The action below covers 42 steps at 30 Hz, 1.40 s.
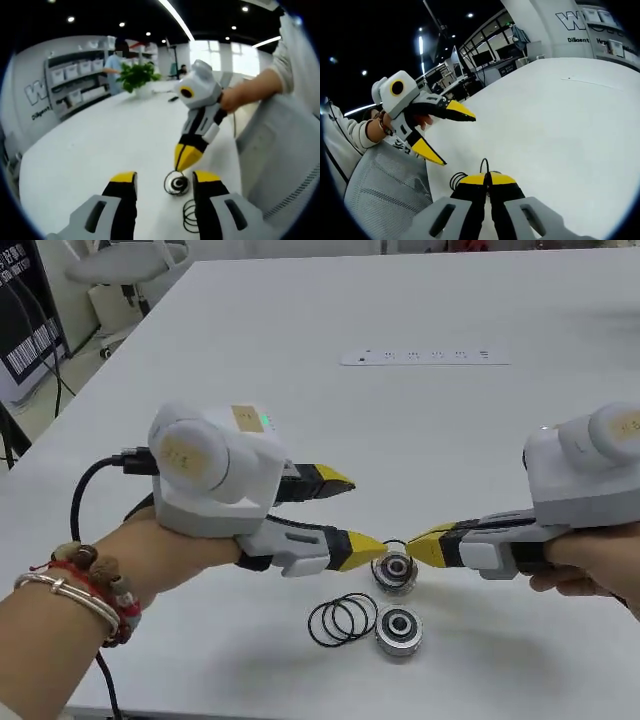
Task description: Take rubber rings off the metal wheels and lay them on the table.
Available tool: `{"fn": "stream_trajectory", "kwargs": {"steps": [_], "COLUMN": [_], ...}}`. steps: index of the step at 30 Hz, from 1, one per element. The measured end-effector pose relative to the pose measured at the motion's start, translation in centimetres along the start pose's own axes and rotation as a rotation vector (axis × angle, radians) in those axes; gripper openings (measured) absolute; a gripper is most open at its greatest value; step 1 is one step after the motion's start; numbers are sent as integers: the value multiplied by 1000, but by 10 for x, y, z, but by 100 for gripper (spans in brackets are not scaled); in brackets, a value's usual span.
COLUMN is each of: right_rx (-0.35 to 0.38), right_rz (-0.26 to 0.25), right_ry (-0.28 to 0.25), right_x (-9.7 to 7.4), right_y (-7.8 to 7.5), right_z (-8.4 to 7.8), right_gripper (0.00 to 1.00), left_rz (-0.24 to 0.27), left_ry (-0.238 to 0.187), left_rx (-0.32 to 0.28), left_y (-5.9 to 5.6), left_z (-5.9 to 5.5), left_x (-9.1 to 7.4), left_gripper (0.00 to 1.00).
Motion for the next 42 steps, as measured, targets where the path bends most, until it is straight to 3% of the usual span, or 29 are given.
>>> {"fn": "stream_trajectory", "kwargs": {"steps": [6, 15, 24, 31, 42], "right_rx": [49, 47, 49, 45, 41], "right_rz": [10, 40, 76, 104, 122], "right_ry": [-37, -16, 30, 77, 130], "right_x": [-3, 3, 10, 16, 21], "right_y": [0, 9, 18, 27, 30], "right_z": [5, 3, -5, -12, -23], "right_gripper": [0, 0, 0, 0, 0], "left_rz": [3, 15, 31, 69, 83], "left_ry": [-27, -46, -70, -17, 5], "left_rx": [-13, -40, -12, -28, -94], "left_y": [-4, -1, -5, -5, -15], "left_z": [7, 15, 26, 5, -20], "left_x": [-7, -23, -48, -67, -79], "left_gripper": [54, 63, 64, 64, 63]}}
Point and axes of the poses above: the centre of the closed fingertips' face, and the gripper's own axes: x roughly forward along the fingers, y roughly to its left, z roughly out of its top, the point moved 4 cm from there along -x, roughly backward along the fingers, and after that the axes turned 3 degrees about y, right-handed, at the moved point
